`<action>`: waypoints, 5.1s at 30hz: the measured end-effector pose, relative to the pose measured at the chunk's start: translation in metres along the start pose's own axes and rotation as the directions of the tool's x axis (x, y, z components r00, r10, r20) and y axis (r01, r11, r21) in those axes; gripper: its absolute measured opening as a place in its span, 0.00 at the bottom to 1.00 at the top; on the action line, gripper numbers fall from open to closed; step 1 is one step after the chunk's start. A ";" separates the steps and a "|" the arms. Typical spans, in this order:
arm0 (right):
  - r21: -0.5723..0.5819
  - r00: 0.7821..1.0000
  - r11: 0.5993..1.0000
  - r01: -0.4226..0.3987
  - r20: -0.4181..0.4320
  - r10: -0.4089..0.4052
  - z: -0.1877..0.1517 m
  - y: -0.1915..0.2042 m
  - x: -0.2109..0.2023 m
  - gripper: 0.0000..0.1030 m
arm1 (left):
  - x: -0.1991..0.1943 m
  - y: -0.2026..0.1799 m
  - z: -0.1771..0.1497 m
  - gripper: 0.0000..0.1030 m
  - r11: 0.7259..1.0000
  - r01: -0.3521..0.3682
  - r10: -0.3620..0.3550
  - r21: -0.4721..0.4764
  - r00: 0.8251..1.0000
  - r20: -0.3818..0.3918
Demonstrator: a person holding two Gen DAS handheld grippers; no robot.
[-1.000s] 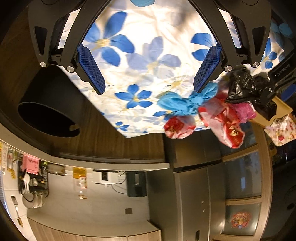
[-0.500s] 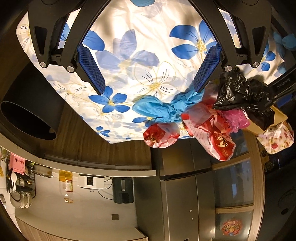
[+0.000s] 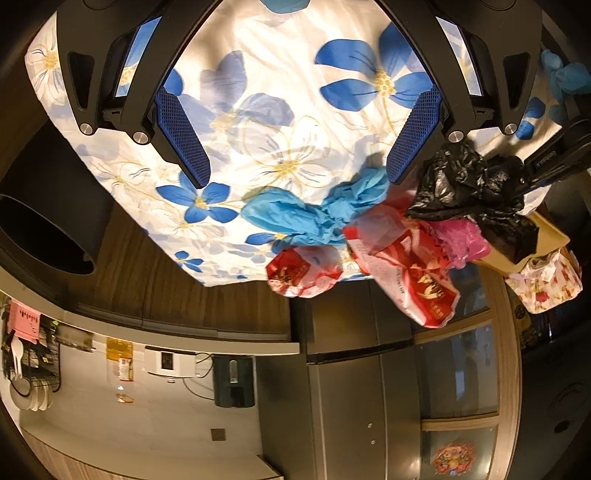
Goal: Collect trash
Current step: 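Grasp a black plastic bag with the left tool while the right tool grasps another black bag, then carry both black plastic bags in both tools over the black bin, then open both tools to drop the black bags into the bin, then move both open tools back over the remaining trash on the table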
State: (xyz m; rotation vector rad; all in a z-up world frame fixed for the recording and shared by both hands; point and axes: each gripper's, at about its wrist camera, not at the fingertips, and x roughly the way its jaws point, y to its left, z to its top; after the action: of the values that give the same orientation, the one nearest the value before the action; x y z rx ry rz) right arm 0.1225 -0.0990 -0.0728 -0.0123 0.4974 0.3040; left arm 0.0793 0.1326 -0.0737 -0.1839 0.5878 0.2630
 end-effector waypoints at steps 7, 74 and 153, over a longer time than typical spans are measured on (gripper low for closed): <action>-0.050 0.997 0.995 -0.082 -0.015 0.081 -0.003 0.029 0.002 0.90 | -0.016 -0.002 -0.008 0.01 0.999 0.027 -0.027 0.025 0.999 0.017; 0.137 0.969 0.970 0.200 0.122 -0.217 0.013 -0.157 -0.087 0.03 | -0.064 -0.215 0.013 0.01 0.888 0.343 -0.382 0.306 0.921 0.076; 0.250 0.864 0.846 0.471 0.061 -0.500 0.011 -0.294 -0.094 0.74 | -0.028 -0.326 0.000 0.95 0.732 0.601 -0.640 0.322 0.768 0.024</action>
State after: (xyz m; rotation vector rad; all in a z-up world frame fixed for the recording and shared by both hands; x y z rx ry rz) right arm 0.1345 -0.4054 -0.0373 0.1019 0.3860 -0.2552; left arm 0.1531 -0.1825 -0.0270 -0.0621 0.3939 -0.4735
